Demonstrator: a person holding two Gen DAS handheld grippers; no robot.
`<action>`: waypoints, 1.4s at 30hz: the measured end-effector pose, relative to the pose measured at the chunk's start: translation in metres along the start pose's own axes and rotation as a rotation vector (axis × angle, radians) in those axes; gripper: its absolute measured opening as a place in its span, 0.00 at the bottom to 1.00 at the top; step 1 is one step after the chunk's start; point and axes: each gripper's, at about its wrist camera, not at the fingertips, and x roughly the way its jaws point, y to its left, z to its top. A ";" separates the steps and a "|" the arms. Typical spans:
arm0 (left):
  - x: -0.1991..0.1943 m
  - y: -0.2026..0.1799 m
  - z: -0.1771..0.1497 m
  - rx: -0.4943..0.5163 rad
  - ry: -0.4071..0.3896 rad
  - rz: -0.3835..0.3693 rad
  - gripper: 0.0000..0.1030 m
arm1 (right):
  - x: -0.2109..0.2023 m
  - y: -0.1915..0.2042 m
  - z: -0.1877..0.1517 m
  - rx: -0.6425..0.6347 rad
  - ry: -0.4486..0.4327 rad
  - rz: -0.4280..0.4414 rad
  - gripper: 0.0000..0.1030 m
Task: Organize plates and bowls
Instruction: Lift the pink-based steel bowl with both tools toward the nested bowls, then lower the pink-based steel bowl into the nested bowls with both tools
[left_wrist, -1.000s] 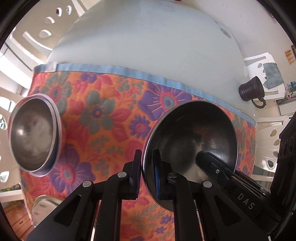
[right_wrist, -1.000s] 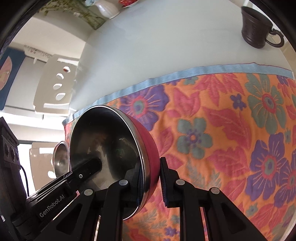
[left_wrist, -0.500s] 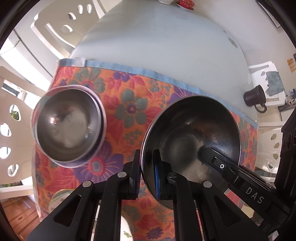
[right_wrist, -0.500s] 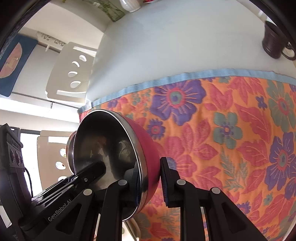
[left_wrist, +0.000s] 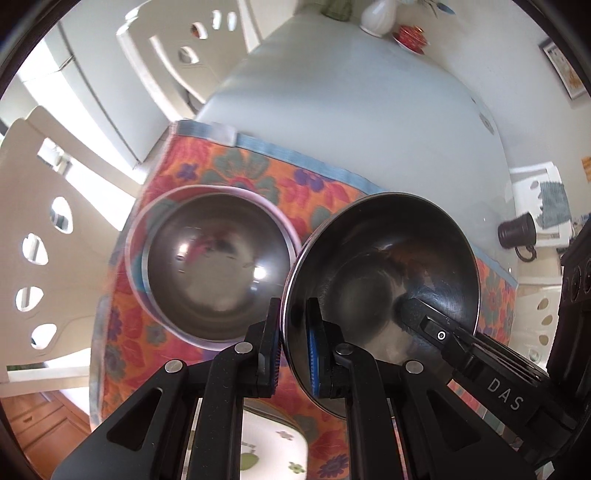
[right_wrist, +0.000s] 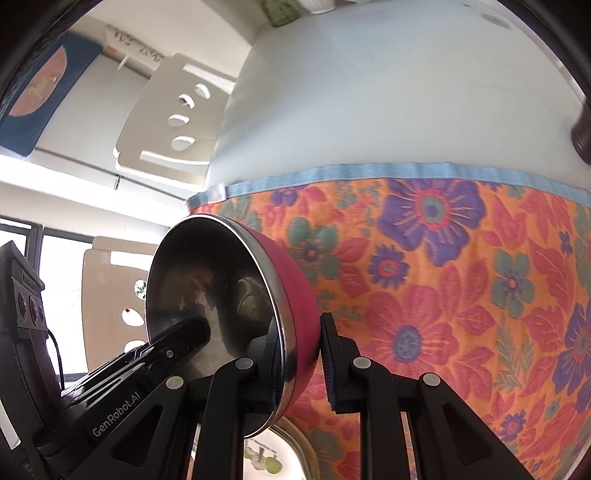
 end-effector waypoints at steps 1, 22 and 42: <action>-0.001 0.007 0.002 -0.012 -0.002 0.000 0.09 | 0.003 0.007 0.001 -0.010 0.004 0.000 0.17; 0.000 0.094 0.030 -0.099 -0.008 -0.025 0.09 | 0.057 0.085 0.015 -0.107 0.077 -0.009 0.19; 0.009 0.113 0.033 -0.069 -0.021 -0.032 0.10 | 0.069 0.080 0.017 -0.104 0.083 -0.052 0.34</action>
